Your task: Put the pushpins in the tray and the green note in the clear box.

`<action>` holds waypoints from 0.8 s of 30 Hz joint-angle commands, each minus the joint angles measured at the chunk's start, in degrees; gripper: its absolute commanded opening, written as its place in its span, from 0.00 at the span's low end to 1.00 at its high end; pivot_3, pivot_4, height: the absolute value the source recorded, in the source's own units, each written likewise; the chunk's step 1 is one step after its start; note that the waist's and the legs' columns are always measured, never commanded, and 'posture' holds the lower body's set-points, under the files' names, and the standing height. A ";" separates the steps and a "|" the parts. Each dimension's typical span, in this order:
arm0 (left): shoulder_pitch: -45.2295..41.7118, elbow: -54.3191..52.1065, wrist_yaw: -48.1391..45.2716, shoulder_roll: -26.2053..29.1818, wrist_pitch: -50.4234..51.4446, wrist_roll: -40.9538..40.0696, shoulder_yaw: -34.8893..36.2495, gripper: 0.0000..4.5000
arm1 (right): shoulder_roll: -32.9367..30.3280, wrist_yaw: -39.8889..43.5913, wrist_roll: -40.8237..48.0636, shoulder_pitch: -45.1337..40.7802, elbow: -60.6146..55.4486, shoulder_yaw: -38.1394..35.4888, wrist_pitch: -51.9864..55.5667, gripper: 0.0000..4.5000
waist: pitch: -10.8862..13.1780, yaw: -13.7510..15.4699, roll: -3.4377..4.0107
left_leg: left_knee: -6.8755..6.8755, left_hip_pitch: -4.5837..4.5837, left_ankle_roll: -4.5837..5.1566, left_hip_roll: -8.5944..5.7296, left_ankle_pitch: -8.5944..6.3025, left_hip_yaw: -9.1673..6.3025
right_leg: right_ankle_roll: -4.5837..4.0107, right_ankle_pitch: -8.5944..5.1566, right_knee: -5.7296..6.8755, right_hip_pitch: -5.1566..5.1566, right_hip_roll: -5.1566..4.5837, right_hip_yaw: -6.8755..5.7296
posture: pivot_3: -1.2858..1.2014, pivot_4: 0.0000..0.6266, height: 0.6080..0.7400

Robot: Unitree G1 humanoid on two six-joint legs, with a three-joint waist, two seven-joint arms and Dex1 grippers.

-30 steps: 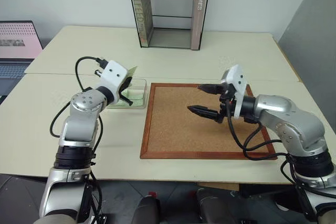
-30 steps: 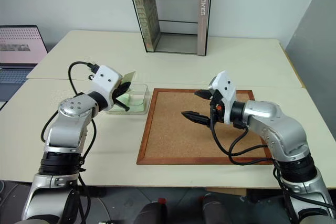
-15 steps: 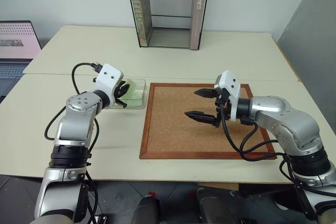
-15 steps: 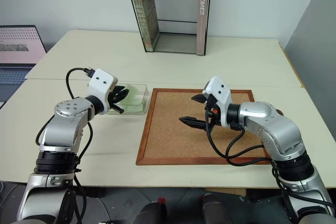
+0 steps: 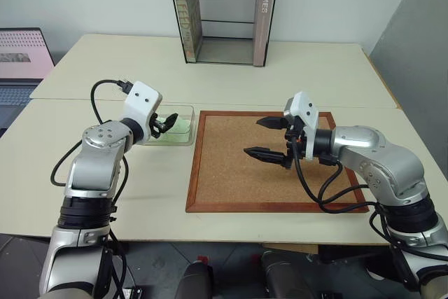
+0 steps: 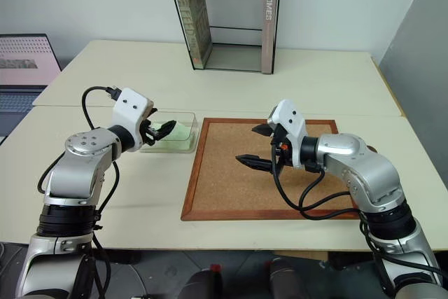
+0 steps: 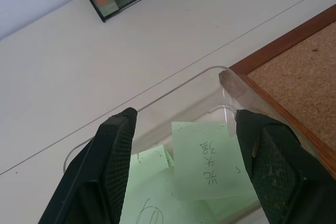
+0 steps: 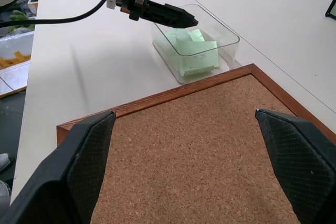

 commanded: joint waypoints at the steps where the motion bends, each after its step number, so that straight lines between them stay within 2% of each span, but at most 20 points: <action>1: -0.60 -6.03 -0.07 1.40 -0.50 -0.72 1.07 0.71 | 1.61 -1.74 -0.61 -0.23 -0.75 -3.25 -3.43 1.00 | 0.00 0.00 0.00 | 0.00 -0.01 0.00 0.00 0.00 0.00 | 0.00 0.00 0.00 0.00 0.00 0.00 | 0.52 0.24 1.00; 4: -0.82 -8.66 -0.06 -0.49 -0.99 -2.45 0.59 0.71 | 2.09 -4.26 -0.15 1.97 -2.08 -6.19 -3.21 1.00 | 0.00 0.12 0.00 | 0.01 -0.02 0.00 0.00 0.00 0.00 | 0.00 0.00 0.00 0.00 -0.01 0.00 | 0.52 0.24 1.00; 9: 1.60 -14.64 -0.22 -5.98 -0.54 -5.66 -2.15 0.71 | 0.30 -8.82 -0.01 12.68 -7.67 -14.12 -3.27 1.00 | -0.03 1.28 -0.06 | 0.03 -0.17 -0.01 -0.03 0.00 -0.10 | 0.00 0.00 -0.13 0.00 -0.04 -0.08 | 0.52 0.24 1.00; 16: 4.77 -14.51 -7.00 -5.58 -2.94 -9.43 -5.58 0.71 | -4.72 -6.98 2.14 26.56 -17.09 -21.24 -4.38 1.00 | -0.03 1.11 -0.05 | 0.01 -0.09 0.00 0.01 0.00 -0.06 | -0.02 0.00 -0.01 -0.04 0.02 -0.05 | 0.52 0.24 1.00; 24: 5.78 -13.84 -13.68 -5.93 -3.84 -13.97 -7.58 0.71 | -8.94 -3.98 3.82 30.21 -18.29 -25.56 -5.86 1.00 | -0.02 1.01 -0.07 | 0.10 0.42 0.01 0.03 0.02 0.17 | -0.41 -0.16 -0.10 0.40 0.00 0.07 | 0.52 0.24 1.00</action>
